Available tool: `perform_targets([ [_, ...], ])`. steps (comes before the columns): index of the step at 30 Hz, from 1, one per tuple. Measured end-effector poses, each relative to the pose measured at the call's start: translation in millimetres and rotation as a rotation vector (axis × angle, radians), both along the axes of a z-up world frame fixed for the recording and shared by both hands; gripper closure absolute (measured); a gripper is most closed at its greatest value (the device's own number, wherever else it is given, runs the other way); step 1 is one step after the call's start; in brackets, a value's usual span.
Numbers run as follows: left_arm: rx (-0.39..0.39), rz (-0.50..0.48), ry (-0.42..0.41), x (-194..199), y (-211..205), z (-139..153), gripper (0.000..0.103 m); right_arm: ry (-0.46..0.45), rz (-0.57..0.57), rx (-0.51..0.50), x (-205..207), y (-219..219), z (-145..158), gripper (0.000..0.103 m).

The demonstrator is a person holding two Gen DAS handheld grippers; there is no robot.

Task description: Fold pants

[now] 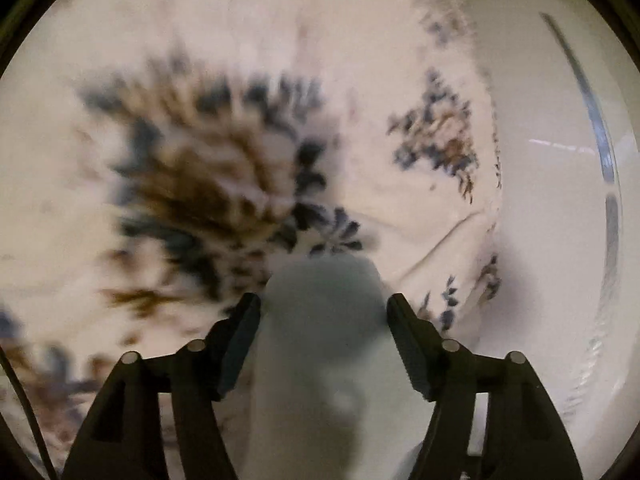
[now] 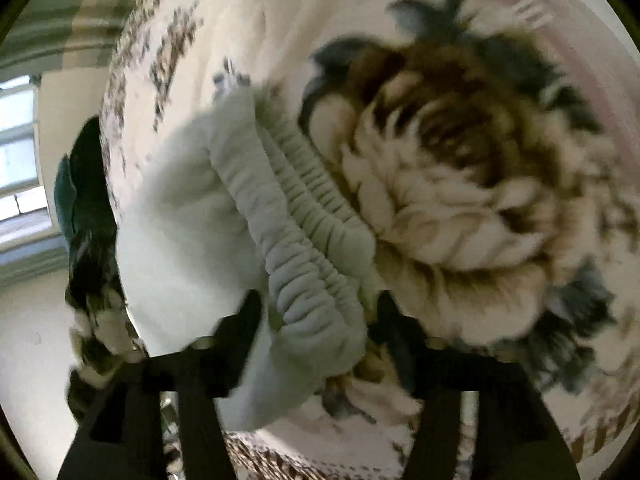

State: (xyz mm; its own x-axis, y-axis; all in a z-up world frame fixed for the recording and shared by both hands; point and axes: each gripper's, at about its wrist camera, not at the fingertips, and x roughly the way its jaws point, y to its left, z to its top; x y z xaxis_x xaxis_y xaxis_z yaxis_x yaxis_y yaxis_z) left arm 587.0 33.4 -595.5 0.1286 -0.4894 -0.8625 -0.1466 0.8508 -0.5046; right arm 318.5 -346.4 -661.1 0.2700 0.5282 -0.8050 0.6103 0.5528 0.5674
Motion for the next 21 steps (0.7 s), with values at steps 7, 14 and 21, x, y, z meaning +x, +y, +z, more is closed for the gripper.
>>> perform_targets([
  [7,-0.05,-0.102,-0.192,-112.8,-23.4,59.1,0.019,-0.237,-0.022,0.01,-26.8,14.5,69.9,0.034],
  [14,0.081,-0.072,-0.042,-88.1,-28.3,-11.7,0.017,-0.373,0.175,0.099,81.1,91.2,78.8,0.039],
  [21,-0.068,0.019,0.057,-94.6,-2.7,-62.1,0.004,-0.168,0.095,0.236,160.2,111.9,-41.7,0.103],
])
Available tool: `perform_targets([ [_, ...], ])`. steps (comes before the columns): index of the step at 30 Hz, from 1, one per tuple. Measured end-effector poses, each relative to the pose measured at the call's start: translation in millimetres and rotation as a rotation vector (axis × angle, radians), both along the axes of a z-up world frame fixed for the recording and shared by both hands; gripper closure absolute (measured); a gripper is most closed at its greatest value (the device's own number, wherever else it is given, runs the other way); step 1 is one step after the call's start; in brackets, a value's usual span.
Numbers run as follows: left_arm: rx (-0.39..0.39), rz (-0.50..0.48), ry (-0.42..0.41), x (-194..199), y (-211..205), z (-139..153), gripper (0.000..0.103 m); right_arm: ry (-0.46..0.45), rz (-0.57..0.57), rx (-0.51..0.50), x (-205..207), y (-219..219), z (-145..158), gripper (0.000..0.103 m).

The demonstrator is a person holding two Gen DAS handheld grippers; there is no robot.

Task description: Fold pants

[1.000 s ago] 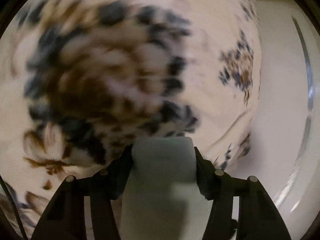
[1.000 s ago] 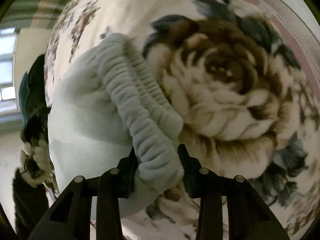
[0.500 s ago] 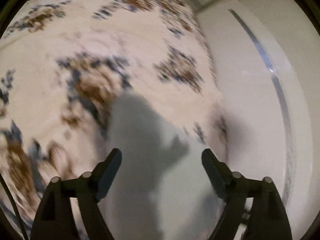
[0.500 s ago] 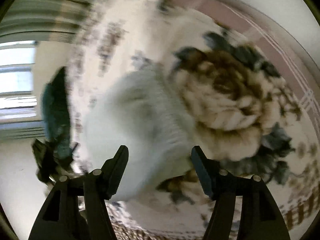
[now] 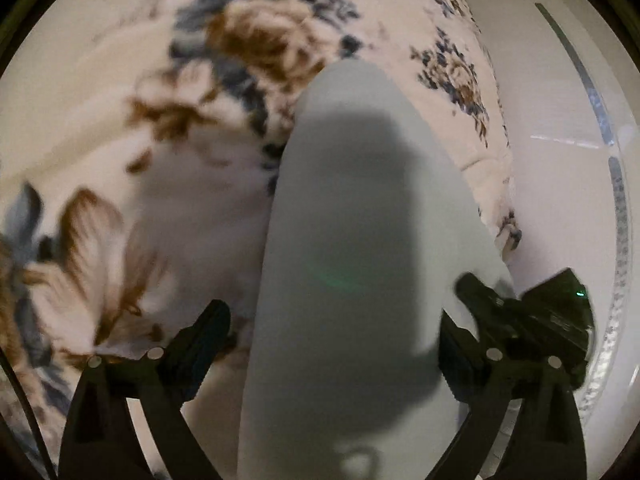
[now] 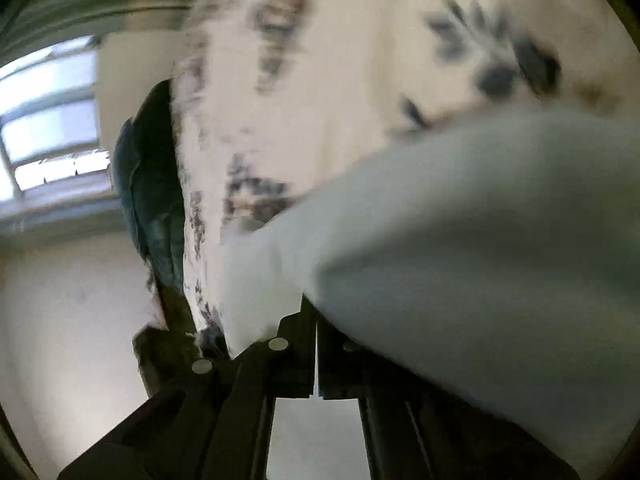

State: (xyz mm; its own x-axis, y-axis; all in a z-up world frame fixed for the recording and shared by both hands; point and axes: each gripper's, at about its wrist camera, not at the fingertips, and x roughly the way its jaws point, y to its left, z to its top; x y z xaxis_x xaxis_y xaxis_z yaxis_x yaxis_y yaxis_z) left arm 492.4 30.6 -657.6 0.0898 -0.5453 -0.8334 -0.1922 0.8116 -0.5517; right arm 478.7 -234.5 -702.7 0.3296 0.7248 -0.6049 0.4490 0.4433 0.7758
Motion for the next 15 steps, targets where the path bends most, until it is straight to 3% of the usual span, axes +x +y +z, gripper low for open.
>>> perform_targets([
  [3,-0.019,0.007,-0.005,-0.9,-0.3,-11.2,0.0,-0.006,0.016,-0.074,4.1,8.2,-8.8,0.103],
  [6,-0.015,0.015,0.003,0.4,0.9,-5.0,0.0,0.034,-0.01,-0.025,13.0,4.4,-23.0,0.103],
  [9,0.023,-0.025,-0.061,-13.5,-3.4,41.8,0.002,0.006,0.06,-0.01,13.4,3.7,2.5,0.1],
  [12,0.013,-0.066,-0.123,-40.4,-8.2,76.0,0.002,-0.075,0.148,-0.077,-13.1,10.8,54.3,0.073],
  [14,0.028,-0.107,-0.119,-58.9,-14.7,78.5,0.002,-0.111,0.195,-0.107,-41.7,21.1,74.5,0.07],
  [15,0.073,-0.141,-0.096,-69.1,-19.0,68.5,0.002,-0.105,0.221,-0.122,-58.9,28.6,77.5,0.07],
])
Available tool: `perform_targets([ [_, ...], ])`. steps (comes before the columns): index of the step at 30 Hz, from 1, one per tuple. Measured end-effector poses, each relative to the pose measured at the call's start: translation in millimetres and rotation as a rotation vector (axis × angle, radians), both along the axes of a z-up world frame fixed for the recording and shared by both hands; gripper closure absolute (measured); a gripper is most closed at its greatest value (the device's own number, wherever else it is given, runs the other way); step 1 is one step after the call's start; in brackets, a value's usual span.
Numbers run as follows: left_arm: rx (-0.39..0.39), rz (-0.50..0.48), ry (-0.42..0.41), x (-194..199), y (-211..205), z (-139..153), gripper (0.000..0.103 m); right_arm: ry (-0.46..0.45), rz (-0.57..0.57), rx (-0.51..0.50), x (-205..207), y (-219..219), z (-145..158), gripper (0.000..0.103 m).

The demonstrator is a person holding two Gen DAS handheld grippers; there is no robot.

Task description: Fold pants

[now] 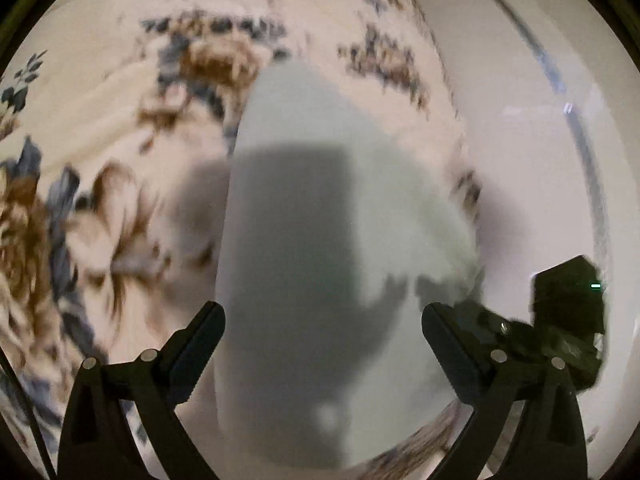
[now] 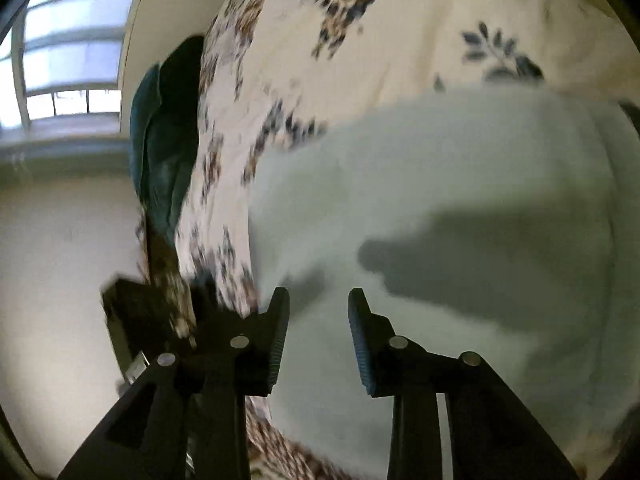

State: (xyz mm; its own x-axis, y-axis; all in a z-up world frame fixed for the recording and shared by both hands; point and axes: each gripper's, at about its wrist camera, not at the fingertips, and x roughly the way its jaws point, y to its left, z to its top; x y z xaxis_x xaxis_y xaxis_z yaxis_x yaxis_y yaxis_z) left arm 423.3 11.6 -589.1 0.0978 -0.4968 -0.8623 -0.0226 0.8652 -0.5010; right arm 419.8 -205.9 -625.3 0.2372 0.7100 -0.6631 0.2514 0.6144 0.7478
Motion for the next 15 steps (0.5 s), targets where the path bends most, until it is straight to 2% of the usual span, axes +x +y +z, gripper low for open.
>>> perform_targets([
  [1,0.037,-0.012,0.022,-4.2,-2.1,-11.5,0.002,0.015,0.016,-0.016,-14.9,4.3,-2.2,0.07],
  [2,0.042,-0.003,0.048,-7.6,0.8,-25.8,0.0,0.05,0.027,-0.037,-32.0,10.6,-11.9,0.07],
  [3,0.006,0.033,0.105,-13.4,7.1,-45.2,0.0,0.073,0.032,-0.053,-45.8,11.3,-20.7,0.07],
  [5,-0.095,0.093,0.182,-17.6,14.0,-64.5,0.0,0.13,0.021,-0.066,-68.3,11.7,-47.0,0.071],
  [7,-0.105,0.105,0.163,-17.0,15.6,-61.2,0.0,0.145,-0.017,-0.038,-75.4,6.9,-52.2,0.07],
  [8,-0.096,0.098,0.138,-15.3,14.7,-54.5,0.0,0.129,-0.019,-0.035,-72.7,5.2,-45.9,0.065],
  [9,-0.093,0.098,0.12,-15.7,16.2,-46.2,0.0,0.113,-0.02,-0.029,-71.7,2.1,-37.1,0.047],
  [10,-0.091,0.105,0.112,-15.0,17.1,-37.3,0.0,0.095,-0.027,-0.025,-69.7,-0.4,-27.0,0.034],
  [11,-0.094,0.113,0.099,-12.4,17.6,-29.2,0.001,0.054,-0.047,-0.035,-70.7,-7.2,-10.5,0.014],
  [13,-0.097,0.128,0.023,-7.3,21.3,-6.6,0.001,-0.048,-0.098,-0.13,-77.3,-26.6,26.0,0.012],
  [15,-0.065,0.112,-0.034,-4.3,21.4,12.1,0.0,-0.085,-0.147,-0.258,-88.3,-49.2,49.1,0.012],
])
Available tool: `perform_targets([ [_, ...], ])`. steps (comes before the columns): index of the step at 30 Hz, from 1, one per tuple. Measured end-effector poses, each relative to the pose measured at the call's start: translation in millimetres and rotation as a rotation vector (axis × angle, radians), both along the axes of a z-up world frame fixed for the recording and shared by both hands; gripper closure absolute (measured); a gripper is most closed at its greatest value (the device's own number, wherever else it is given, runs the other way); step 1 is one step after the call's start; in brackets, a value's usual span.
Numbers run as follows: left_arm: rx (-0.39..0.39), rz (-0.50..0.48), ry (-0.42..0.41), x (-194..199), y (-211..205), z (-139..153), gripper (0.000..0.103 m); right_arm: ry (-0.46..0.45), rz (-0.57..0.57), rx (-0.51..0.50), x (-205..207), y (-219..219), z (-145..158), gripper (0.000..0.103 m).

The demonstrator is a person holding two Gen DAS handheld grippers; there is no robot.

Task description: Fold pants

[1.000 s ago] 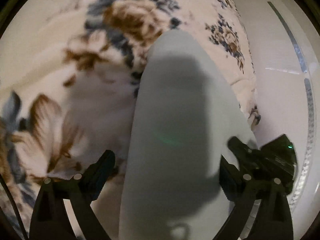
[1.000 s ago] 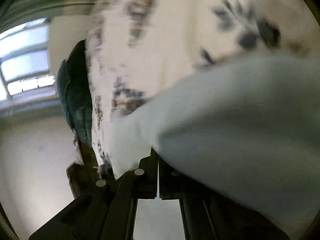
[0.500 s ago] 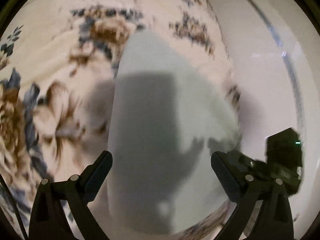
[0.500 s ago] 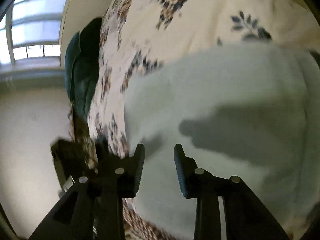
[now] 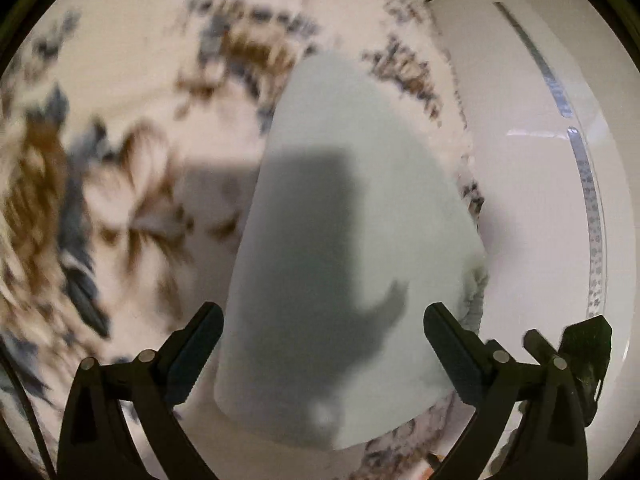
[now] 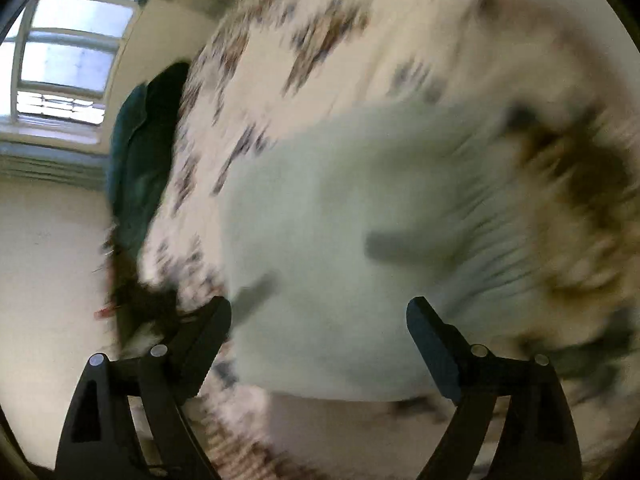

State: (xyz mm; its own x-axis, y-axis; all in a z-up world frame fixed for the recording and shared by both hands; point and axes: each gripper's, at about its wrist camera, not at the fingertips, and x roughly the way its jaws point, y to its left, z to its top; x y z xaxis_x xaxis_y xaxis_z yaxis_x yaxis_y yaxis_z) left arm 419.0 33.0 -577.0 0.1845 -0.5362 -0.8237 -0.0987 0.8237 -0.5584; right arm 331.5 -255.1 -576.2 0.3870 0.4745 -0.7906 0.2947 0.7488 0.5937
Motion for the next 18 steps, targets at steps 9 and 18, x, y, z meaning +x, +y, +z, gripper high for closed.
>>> perform_targets([
  [9,0.233,-0.104,0.024,-45.8,-7.3,-34.5,0.0,0.293,-0.079,-0.022,-61.7,-48.2,-70.5,0.018],
  [18,0.11,-0.095,0.071,-36.1,5.9,-65.0,0.0,0.302,-0.123,-0.047,-70.8,-49.8,-149.0,0.016],
])
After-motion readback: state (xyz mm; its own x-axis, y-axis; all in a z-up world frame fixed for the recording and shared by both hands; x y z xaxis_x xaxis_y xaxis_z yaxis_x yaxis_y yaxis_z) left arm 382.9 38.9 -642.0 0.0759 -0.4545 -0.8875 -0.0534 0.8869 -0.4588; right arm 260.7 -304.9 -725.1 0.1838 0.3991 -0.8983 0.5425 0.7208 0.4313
